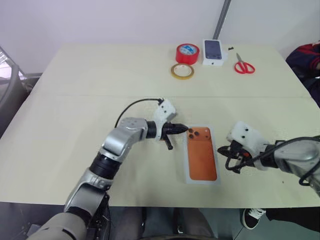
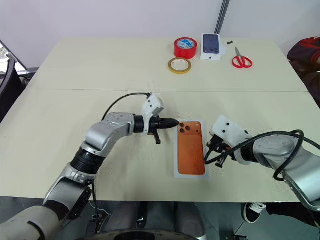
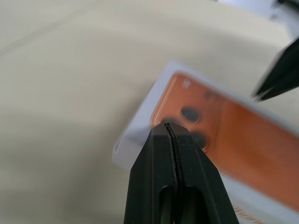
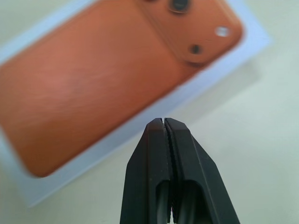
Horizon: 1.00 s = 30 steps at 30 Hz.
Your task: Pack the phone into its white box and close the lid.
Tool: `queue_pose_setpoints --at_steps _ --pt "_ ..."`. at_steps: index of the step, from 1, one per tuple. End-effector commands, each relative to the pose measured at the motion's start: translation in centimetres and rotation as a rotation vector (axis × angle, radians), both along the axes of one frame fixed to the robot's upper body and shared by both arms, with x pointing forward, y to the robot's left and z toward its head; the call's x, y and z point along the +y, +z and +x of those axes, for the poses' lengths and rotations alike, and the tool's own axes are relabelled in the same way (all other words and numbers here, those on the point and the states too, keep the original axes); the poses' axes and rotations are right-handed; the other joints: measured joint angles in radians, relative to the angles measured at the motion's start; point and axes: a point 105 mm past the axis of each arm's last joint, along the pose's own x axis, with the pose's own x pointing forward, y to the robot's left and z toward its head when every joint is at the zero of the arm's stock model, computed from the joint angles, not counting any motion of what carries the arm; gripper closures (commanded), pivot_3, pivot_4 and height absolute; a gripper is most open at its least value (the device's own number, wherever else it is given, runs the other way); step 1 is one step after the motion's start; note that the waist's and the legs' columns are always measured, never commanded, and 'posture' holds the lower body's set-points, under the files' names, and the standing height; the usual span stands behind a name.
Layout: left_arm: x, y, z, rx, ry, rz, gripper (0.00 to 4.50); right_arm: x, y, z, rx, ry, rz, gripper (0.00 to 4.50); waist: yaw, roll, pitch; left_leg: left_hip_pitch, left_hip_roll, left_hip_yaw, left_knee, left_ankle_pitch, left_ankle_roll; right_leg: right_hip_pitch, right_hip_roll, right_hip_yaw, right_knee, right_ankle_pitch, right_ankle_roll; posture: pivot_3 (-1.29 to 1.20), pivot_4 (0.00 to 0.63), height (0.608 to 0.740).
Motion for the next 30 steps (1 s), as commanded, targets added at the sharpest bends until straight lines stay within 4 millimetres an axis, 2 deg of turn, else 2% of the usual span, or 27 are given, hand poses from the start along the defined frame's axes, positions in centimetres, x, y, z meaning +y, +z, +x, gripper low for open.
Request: queue_pose_setpoints --at_steps 1,7,12,15,18,22,25,27,30 --pt "-0.4 -1.7 0.5 -0.043 0.009 0.113 4.50 1.3 0.9 -1.5 -0.017 0.100 0.013 4.44 0.008 0.000 0.000 0.000 0.000 0.000 0.000 0.000 0.000 0.001 0.000 0.000 0.000 0.000 0.000 0.00 0.150 0.740" --pt "-0.5 -2.5 0.6 -0.034 0.015 0.133 4.50 2.1 -1.1 -2.4 0.042 0.090 0.032 4.44 0.017 -0.001 -0.002 0.004 0.000 0.000 0.001 0.000 0.000 0.004 0.000 0.000 0.000 0.000 0.000 0.00 0.150 0.740" --pt "-0.4 -2.2 0.7 -0.029 0.034 0.109 4.50 1.6 -2.5 -1.9 0.056 0.024 0.010 4.44 0.016 -0.003 -0.004 0.004 0.000 0.000 0.001 0.000 0.000 0.005 0.000 0.000 0.000 0.000 0.000 0.00 0.150 0.740" --pt "-0.1 -0.7 1.0 -0.025 0.059 0.020 4.50 2.0 -1.6 -1.5 0.018 0.039 0.049 4.44 0.015 -0.004 -0.005 0.005 0.000 0.000 0.001 0.000 0.000 0.006 0.000 0.000 0.000 0.000 0.000 0.00 0.150 0.740" --pt "1.3 0.8 0.8 -0.032 0.060 -0.033 4.50 1.8 -0.1 -1.1 -0.025 0.043 0.077 4.44 0.011 -0.003 -0.004 0.005 0.000 0.000 0.001 0.000 0.000 0.005 0.000 0.000 0.000 0.000 0.000 0.00 0.150 0.740" --pt "3.4 1.3 -0.9 -0.019 0.003 -0.017 4.50 0.5 0.9 -0.9 -0.048 0.030 0.041 4.44 0.008 -0.003 -0.004 0.004 0.001 0.000 0.000 0.000 0.000 0.003 0.000 0.000 0.001 0.000 0.000 0.00 0.150 0.740" --pt "4.5 -0.2 -3.3 -0.013 -0.103 0.084 4.50 -0.4 0.9 -1.1 -0.031 0.013 0.017 4.44 0.012 -0.002 -0.004 0.003 0.001 0.000 0.000 0.000 0.000 0.002 0.000 0.000 0.000 0.000 0.000 0.00 0.150 0.740" --pt "4.6 -1.1 -4.4 0.000 -0.151 0.126 4.50 -0.8 0.2 -1.3 -0.005 0.006 -0.007 4.44 0.019 -0.002 -0.003 0.003 0.000 0.000 0.000 0.000 0.000 0.003 0.000 0.000 0.000 0.000 0.000 0.00 0.150 0.740" --pt "3.7 -1.9 -5.8 0.023 -0.213 0.138 4.50 -1.0 -1.1 -1.8 0.037 0.002 -0.031 4.44 0.020 -0.003 -0.003 0.003 -0.001 0.000 0.000 0.000 0.000 0.004 -0.002 0.000 0.000 0.000 0.000 0.00 0.150 0.740"
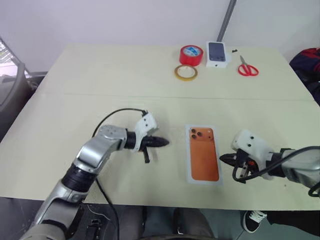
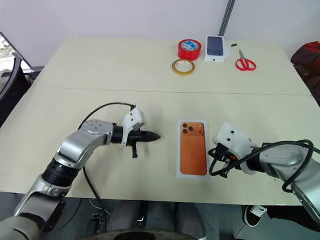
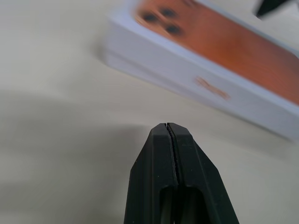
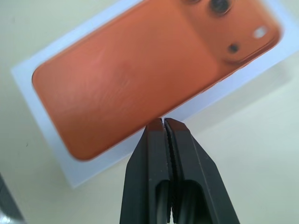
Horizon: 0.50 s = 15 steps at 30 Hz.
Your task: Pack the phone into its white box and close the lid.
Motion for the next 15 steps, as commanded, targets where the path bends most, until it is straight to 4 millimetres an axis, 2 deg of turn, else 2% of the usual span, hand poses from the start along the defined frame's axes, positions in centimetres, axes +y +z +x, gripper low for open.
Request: queue_pose_setpoints --at_steps 1,10,15 --pt "-2.0 0.5 -1.9 -0.016 -0.117 -0.014 4.50 -0.1 -0.5 -0.2 0.005 0.005 -0.028 4.44 -0.002 0.000 0.000 0.000 0.000 0.000 0.000 0.000 0.000 0.000 0.000 0.000 0.000 0.000 0.000 0.00 0.150 0.740" --pt "-4.5 -0.6 -3.2 -0.006 -0.198 0.009 4.50 1.4 -1.6 -0.8 0.044 0.036 0.010 4.44 -0.008 0.000 0.000 0.000 0.001 0.000 0.000 0.000 0.000 -0.001 0.002 0.000 0.000 0.000 0.000 0.00 0.150 0.740" --pt "-5.4 0.0 -3.1 0.014 -0.189 -0.044 4.50 2.0 -1.3 -1.1 0.040 0.056 0.041 4.44 -0.006 0.000 0.000 0.000 0.001 0.000 0.000 0.000 0.000 -0.001 0.002 0.000 0.000 0.000 0.000 0.00 0.150 0.740"
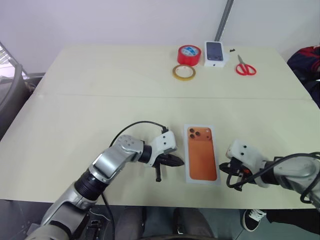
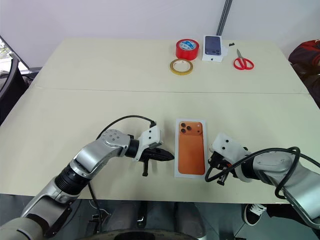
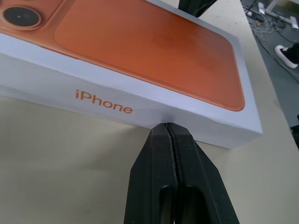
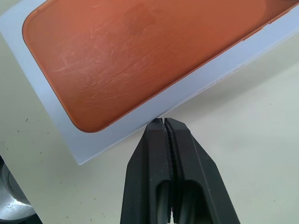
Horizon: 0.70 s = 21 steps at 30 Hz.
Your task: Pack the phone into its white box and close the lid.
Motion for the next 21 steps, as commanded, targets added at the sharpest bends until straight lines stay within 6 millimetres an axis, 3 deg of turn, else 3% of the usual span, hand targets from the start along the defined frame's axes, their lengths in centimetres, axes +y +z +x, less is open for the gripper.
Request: queue_pose_setpoints --at_steps 1,21 --pt "-1.5 1.7 -0.3 -0.002 -0.028 -0.074 4.50 1.6 1.0 -0.4 -0.027 0.067 0.053 4.44 0.000 0.000 0.000 0.000 0.000 0.000 0.000 0.000 0.000 0.000 0.000 0.000 0.000 0.000 0.000 0.00 0.150 0.740" --pt "-1.3 2.3 -0.3 0.036 -0.015 -0.120 4.50 0.6 2.0 -0.2 -0.046 0.048 0.039 4.44 0.001 0.000 0.000 0.000 0.000 0.000 0.000 0.000 0.000 0.000 0.000 0.000 0.000 0.000 0.000 0.00 0.150 0.740"
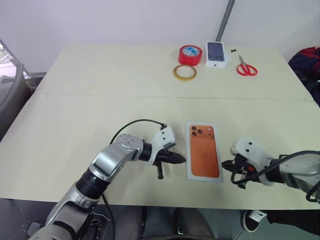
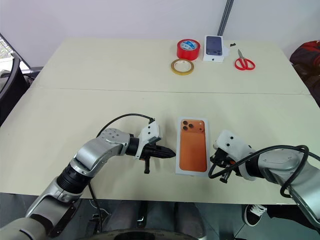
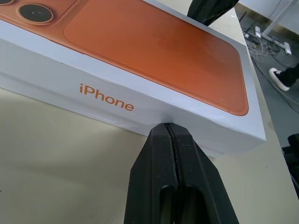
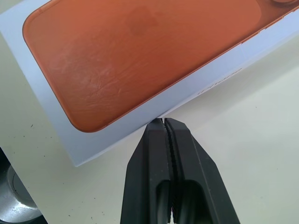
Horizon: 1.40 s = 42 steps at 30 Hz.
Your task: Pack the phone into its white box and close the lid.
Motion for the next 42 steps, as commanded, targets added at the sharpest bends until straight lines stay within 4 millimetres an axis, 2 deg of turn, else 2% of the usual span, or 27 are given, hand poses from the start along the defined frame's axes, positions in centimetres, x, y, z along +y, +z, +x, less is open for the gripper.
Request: queue_pose_setpoints --at_steps 1,9,15,19,22,25,30,33,36,39,42 --pt "-1.1 1.6 -0.5 -0.034 -0.045 -0.065 4.50 0.9 0.8 -0.2 -0.037 0.061 0.012 4.44 0.000 0.000 0.000 0.000 0.000 0.000 0.000 0.000 0.000 0.000 0.000 0.000 0.000 0.000 0.000 0.00 0.150 0.740" --pt "-0.7 1.2 0.2 -0.025 -0.001 -0.064 4.50 0.5 0.3 -0.1 -0.028 0.042 0.000 4.44 0.000 0.000 0.000 0.000 0.000 0.000 0.000 0.000 0.000 0.000 0.000 0.000 0.000 0.000 0.000 0.00 0.150 0.740" --pt "0.5 1.6 1.3 -0.022 0.054 -0.079 4.50 -0.6 1.1 -0.1 -0.054 0.031 -0.034 4.44 0.000 0.000 0.000 0.000 0.000 0.000 0.000 0.000 0.000 0.000 0.000 0.000 0.000 0.000 0.000 0.00 0.150 0.740" --pt "1.1 3.2 2.9 -0.037 0.119 -0.133 4.50 -1.3 2.4 -0.2 -0.088 0.051 -0.053 4.44 0.000 0.000 0.000 0.000 0.000 0.000 0.000 0.000 0.000 0.000 0.000 0.000 0.000 0.000 0.000 0.00 0.150 0.740" --pt "0.7 5.3 4.7 -0.070 0.176 -0.203 4.50 -0.6 3.7 -0.6 -0.112 0.098 -0.009 4.44 0.003 0.000 0.000 0.000 0.000 0.000 0.000 0.000 0.000 0.000 0.000 0.000 0.000 0.000 0.000 0.00 0.150 0.740" --pt "-0.5 5.9 5.9 -0.102 0.206 -0.216 4.50 0.7 3.8 -1.0 -0.101 0.143 0.047 4.44 0.001 0.000 0.000 0.000 0.000 0.000 0.001 0.000 0.000 0.001 0.000 0.000 0.000 0.000 0.000 0.00 0.150 0.740" --pt "-2.7 3.5 7.1 -0.157 0.206 -0.089 4.50 2.1 0.8 -1.2 -0.042 0.140 0.035 4.44 0.001 -0.001 0.000 0.000 -0.001 0.000 0.001 0.000 0.000 0.000 0.000 0.000 0.000 0.000 0.000 0.00 0.150 0.740" --pt "-2.9 1.6 7.0 -0.165 0.182 -0.007 4.50 2.4 -0.5 -0.9 -0.026 0.104 0.024 4.44 -0.002 0.000 0.000 0.000 0.000 0.000 0.000 0.000 0.000 -0.001 0.001 0.000 0.000 0.000 0.000 0.00 0.150 0.740" --pt "-2.5 0.9 6.8 -0.164 0.165 0.015 4.50 2.6 -0.9 -0.7 -0.030 0.096 0.020 4.44 -0.001 0.000 0.000 0.000 0.000 0.000 0.000 0.000 0.000 0.000 0.001 0.000 0.000 0.000 0.000 0.00 0.150 0.740" --pt "-1.5 2.3 7.3 -0.161 0.208 -0.052 4.50 3.0 0.0 -0.3 -0.087 0.101 0.034 4.44 -0.001 0.000 0.000 0.000 0.000 0.000 0.000 0.000 0.000 0.000 0.001 0.000 0.000 0.000 0.000 0.00 0.150 0.740" --pt "1.2 5.0 8.1 -0.200 0.280 -0.157 4.50 2.6 2.0 1.2 -0.202 0.065 0.060 4.44 -0.007 0.000 0.000 0.000 0.000 0.000 0.000 0.000 0.000 -0.001 0.001 0.000 0.001 0.000 0.000 0.00 0.150 0.740"
